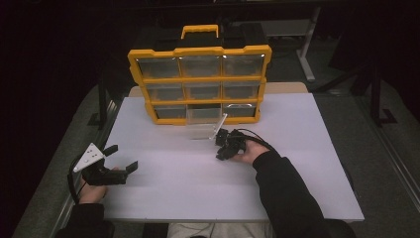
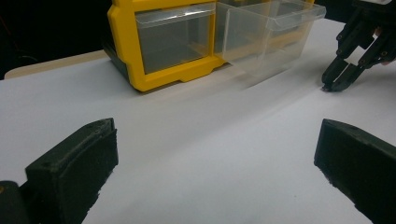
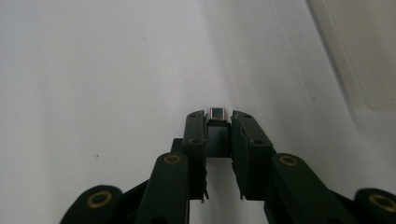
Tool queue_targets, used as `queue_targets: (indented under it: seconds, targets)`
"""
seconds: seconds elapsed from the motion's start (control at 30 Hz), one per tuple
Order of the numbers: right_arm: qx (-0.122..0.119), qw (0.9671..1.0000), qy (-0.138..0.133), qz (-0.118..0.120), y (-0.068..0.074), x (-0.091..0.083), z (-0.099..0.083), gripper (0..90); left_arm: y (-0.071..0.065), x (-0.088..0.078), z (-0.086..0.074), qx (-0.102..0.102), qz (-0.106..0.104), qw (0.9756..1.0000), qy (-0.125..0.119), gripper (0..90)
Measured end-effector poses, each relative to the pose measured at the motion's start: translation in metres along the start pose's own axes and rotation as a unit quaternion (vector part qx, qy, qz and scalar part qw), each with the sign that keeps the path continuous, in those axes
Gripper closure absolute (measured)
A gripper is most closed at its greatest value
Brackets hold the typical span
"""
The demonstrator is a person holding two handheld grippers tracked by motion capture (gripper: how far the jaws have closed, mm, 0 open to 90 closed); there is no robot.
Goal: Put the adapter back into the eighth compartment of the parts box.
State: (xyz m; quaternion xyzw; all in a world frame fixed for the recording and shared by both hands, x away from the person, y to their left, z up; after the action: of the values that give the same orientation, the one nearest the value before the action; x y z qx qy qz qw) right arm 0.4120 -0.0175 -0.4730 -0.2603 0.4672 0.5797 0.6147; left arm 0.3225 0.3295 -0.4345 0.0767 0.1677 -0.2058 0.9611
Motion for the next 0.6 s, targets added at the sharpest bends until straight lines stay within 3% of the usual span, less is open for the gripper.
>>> queue_targets:
  seconds: [0.6]
  targets:
    - [-0.002, 0.9997, -0.024, -0.005, 0.002, -0.022, -0.003, 74.8, 0.0, 0.0, 0.0, -0.002, 0.001, 1.0, 0.001, 0.0]
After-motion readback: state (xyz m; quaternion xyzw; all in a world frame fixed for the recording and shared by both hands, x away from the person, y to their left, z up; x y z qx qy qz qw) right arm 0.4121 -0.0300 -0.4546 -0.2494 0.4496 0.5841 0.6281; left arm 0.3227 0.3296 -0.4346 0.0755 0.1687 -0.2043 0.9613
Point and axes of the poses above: each handheld gripper's, and its own axes: x roughly forward along the jaws, z roughly out of its top, y roughly to its left, the point moved 5 cm from there along x, roughly forward along the jaws, and after that the axes turned 13 degrees about z, right-handed, at the moved point
